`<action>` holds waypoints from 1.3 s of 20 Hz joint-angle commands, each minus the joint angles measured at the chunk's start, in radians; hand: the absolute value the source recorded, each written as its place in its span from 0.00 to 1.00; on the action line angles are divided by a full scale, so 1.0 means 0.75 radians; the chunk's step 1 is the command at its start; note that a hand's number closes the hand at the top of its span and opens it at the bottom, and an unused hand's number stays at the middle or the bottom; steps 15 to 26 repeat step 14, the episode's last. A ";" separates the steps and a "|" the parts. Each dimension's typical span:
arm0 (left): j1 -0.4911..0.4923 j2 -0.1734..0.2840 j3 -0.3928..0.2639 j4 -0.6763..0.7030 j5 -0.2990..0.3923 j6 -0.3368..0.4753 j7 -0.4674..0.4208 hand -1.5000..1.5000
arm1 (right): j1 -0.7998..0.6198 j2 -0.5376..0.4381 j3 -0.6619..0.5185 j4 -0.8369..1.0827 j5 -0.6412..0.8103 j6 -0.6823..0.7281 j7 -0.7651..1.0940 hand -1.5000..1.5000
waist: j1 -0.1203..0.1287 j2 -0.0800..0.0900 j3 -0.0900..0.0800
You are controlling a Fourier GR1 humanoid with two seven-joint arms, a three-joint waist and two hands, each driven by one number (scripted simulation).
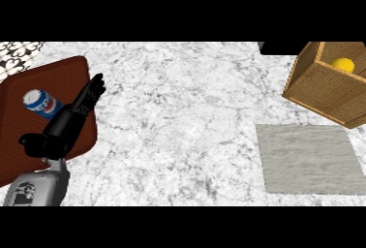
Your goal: Pick the lemon from the placemat and place it in the basket
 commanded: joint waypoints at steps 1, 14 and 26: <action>-0.088 0.043 0.064 0.051 0.065 -0.041 0.049 0.50 | -0.056 -0.051 -0.021 0.107 -0.049 0.005 -0.118 0.00 | 0.003 0.003 0.000; 0.077 -0.015 -0.008 -0.090 0.005 0.003 0.027 0.50 | -0.020 -0.205 -0.244 0.045 -0.408 0.290 -0.071 0.00 | -0.024 -0.012 -0.001; 0.077 -0.015 -0.008 -0.090 0.005 0.003 0.027 0.50 | -0.020 -0.205 -0.244 0.045 -0.408 0.290 -0.071 0.00 | -0.024 -0.012 -0.001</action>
